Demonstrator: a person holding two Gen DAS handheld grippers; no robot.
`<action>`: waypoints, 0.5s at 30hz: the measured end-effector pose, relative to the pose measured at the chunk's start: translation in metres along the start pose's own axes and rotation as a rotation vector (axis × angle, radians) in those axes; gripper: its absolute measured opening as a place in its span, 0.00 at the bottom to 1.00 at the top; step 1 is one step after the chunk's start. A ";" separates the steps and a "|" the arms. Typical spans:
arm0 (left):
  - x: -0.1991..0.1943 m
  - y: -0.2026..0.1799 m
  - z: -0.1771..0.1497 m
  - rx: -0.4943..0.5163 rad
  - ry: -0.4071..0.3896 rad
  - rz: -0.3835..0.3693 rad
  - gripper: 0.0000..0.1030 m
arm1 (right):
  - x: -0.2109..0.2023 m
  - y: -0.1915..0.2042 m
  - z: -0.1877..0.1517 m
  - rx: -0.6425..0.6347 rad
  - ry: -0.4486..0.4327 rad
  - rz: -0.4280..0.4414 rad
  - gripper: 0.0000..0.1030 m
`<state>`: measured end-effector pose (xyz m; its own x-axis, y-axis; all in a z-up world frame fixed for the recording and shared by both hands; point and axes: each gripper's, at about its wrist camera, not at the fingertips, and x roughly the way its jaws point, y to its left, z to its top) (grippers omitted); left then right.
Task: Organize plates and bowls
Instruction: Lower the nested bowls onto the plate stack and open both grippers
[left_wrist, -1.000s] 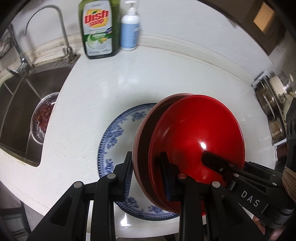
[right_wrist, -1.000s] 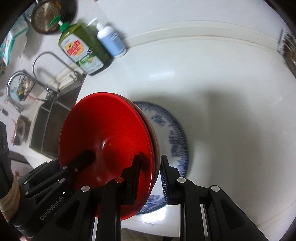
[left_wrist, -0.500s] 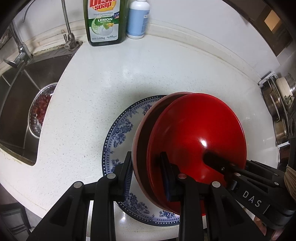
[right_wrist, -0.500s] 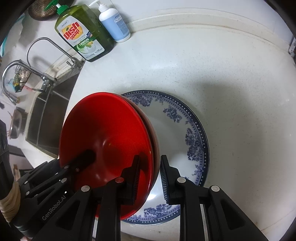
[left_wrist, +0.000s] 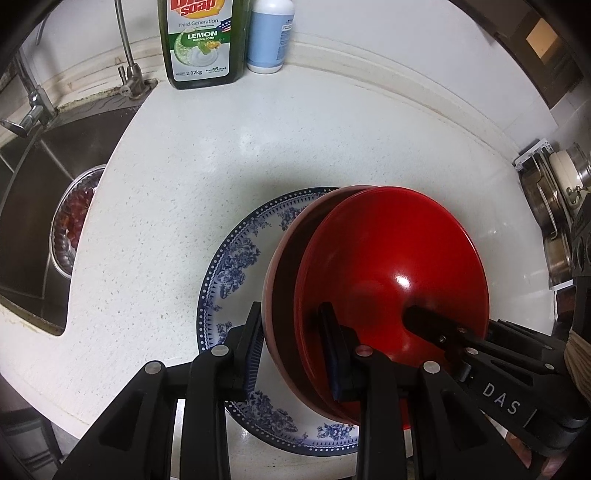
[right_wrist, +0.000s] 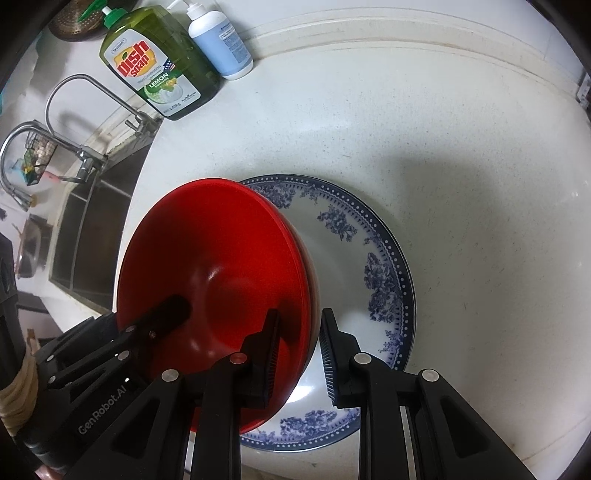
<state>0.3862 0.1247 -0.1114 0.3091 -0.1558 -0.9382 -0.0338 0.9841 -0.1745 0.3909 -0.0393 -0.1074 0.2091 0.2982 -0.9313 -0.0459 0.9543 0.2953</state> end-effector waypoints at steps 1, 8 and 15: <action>0.000 0.000 0.000 -0.001 0.000 0.000 0.28 | 0.000 0.000 0.000 -0.001 0.001 0.001 0.23; -0.003 -0.001 0.000 0.012 -0.019 0.036 0.43 | -0.002 0.002 0.001 -0.017 -0.017 -0.003 0.23; -0.028 -0.003 -0.003 0.067 -0.113 0.088 0.53 | -0.028 -0.001 -0.002 -0.031 -0.105 -0.076 0.46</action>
<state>0.3750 0.1258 -0.0852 0.4131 -0.0615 -0.9086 -0.0029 0.9976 -0.0689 0.3831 -0.0487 -0.0821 0.3145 0.2226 -0.9228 -0.0558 0.9748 0.2162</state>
